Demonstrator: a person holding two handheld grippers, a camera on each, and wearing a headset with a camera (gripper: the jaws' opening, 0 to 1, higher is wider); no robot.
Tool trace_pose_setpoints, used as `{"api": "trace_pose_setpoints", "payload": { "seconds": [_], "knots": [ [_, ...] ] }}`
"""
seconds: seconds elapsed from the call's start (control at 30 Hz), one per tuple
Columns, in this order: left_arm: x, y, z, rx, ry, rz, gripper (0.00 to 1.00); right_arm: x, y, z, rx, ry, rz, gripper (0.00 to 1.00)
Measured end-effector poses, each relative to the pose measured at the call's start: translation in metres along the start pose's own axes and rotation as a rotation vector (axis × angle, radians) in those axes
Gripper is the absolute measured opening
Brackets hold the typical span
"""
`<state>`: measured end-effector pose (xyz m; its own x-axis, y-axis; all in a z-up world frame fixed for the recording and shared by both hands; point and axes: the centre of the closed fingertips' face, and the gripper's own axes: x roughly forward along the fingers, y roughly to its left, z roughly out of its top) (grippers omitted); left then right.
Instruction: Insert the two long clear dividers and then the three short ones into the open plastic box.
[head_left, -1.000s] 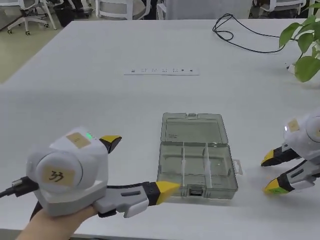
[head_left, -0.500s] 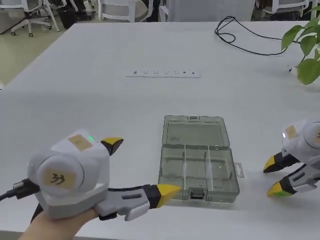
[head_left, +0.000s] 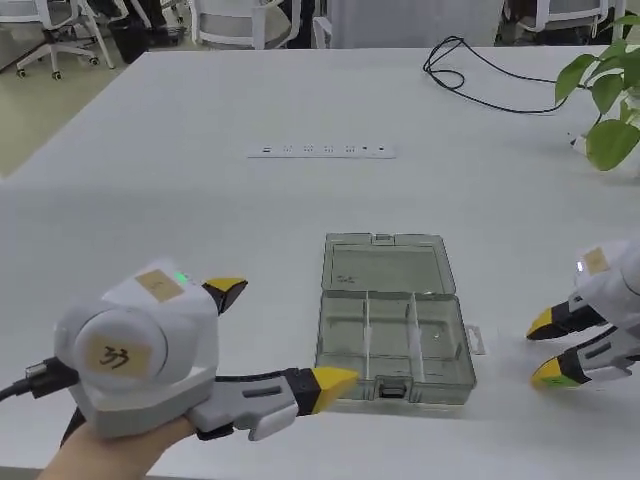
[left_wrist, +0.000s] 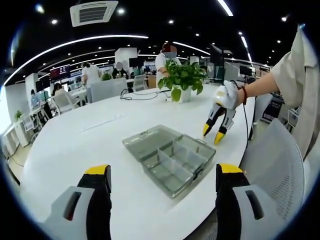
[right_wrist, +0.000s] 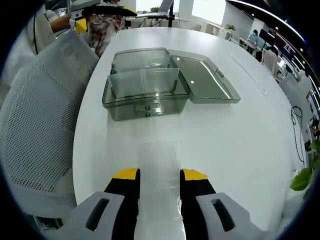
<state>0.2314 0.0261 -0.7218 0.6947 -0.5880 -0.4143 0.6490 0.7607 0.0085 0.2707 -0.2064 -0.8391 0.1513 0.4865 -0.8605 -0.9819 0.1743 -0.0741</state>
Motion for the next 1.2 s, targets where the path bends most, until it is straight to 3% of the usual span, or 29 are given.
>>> {"api": "trace_pose_setpoints", "payload": {
  "seconds": [0.2, 0.33, 0.4, 0.6, 0.93, 1.2],
  "knots": [
    [0.001, -0.003, 0.001, -0.020, -0.008, -0.015, 0.83, -0.008, -0.001, 0.010, -0.043, -0.017, -0.075, 0.32],
    [0.004, -0.006, 0.001, -0.074, -0.018, -0.032, 0.78, -0.014, -0.006, 0.020, -0.084, -0.043, -0.129, 0.32],
    [0.005, -0.008, 0.002, -0.094, -0.026, -0.041, 0.76, -0.017, -0.013, 0.026, -0.094, -0.069, -0.164, 0.32],
    [0.009, -0.013, 0.003, -0.176, -0.047, -0.069, 0.66, -0.024, -0.015, 0.056, -0.153, -0.145, -0.231, 0.32],
    [0.014, -0.022, 0.004, -0.249, -0.069, -0.109, 0.54, -0.033, 0.007, 0.119, -0.257, -0.248, -0.249, 0.32],
    [0.018, -0.031, 0.008, -0.287, -0.088, -0.156, 0.44, -0.030, 0.024, 0.157, -0.321, -0.315, -0.255, 0.32]
  ]
}}
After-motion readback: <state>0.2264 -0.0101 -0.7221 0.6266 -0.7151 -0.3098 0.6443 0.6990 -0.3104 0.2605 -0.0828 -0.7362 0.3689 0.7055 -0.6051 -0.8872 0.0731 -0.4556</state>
